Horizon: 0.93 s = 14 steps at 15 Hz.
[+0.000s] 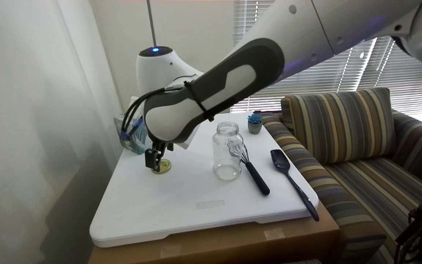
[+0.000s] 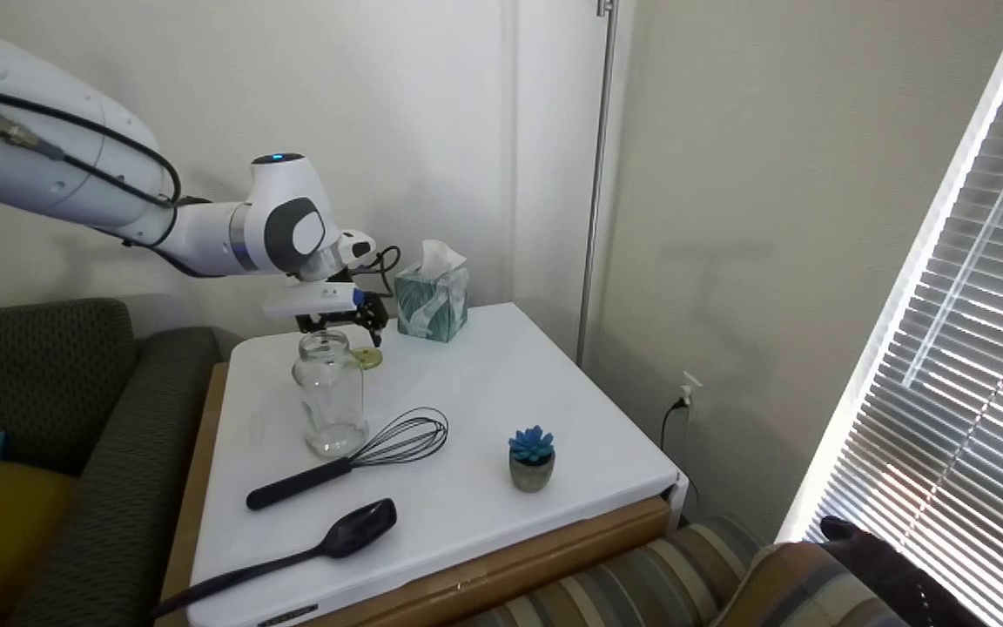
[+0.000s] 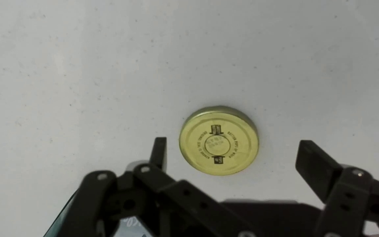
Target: Move the lid forward.
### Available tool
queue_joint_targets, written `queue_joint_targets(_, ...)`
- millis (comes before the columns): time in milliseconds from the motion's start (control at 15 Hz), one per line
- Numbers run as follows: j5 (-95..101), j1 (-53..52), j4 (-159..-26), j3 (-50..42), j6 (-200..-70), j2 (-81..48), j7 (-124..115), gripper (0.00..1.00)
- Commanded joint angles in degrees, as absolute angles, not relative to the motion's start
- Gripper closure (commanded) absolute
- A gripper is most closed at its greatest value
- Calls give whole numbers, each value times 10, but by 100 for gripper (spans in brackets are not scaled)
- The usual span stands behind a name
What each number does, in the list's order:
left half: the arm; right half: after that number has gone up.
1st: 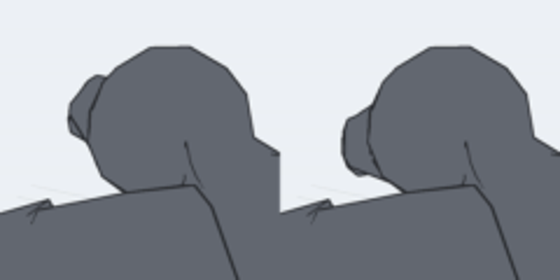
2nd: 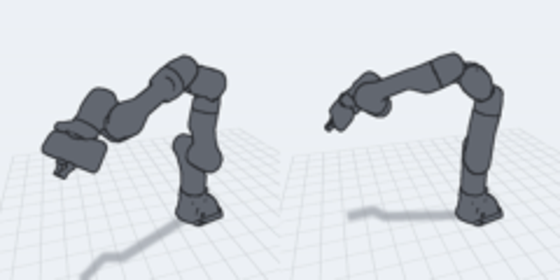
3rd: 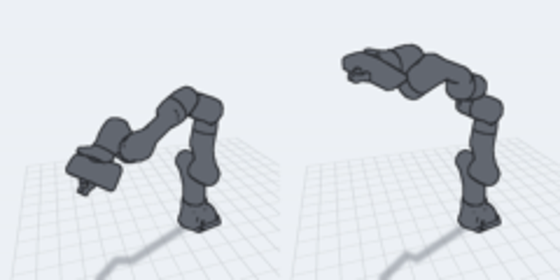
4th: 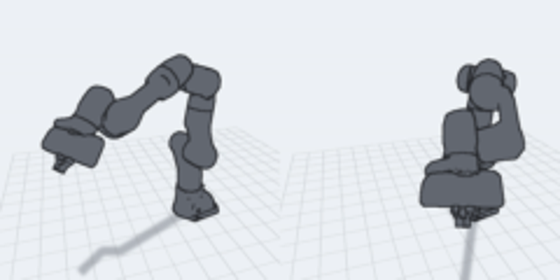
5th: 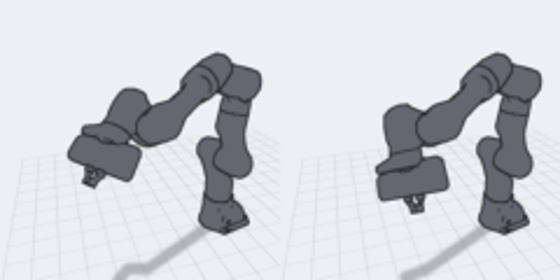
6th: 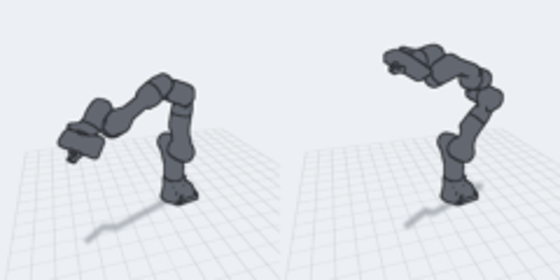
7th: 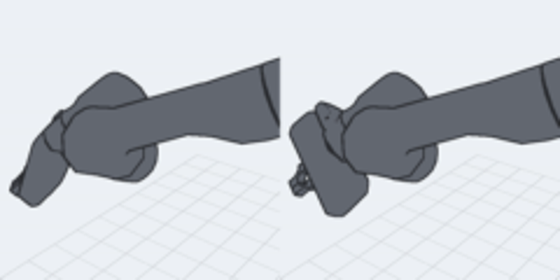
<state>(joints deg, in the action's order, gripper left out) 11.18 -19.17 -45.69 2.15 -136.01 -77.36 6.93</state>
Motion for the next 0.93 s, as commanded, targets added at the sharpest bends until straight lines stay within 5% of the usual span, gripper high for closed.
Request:
queue_joint_targets(0, 113, -190, -411, 20, -1354, -807, 80, 0)
queue_joint_targets(867, 92, -191, -384, 21, -1408, -844, 45, 0)
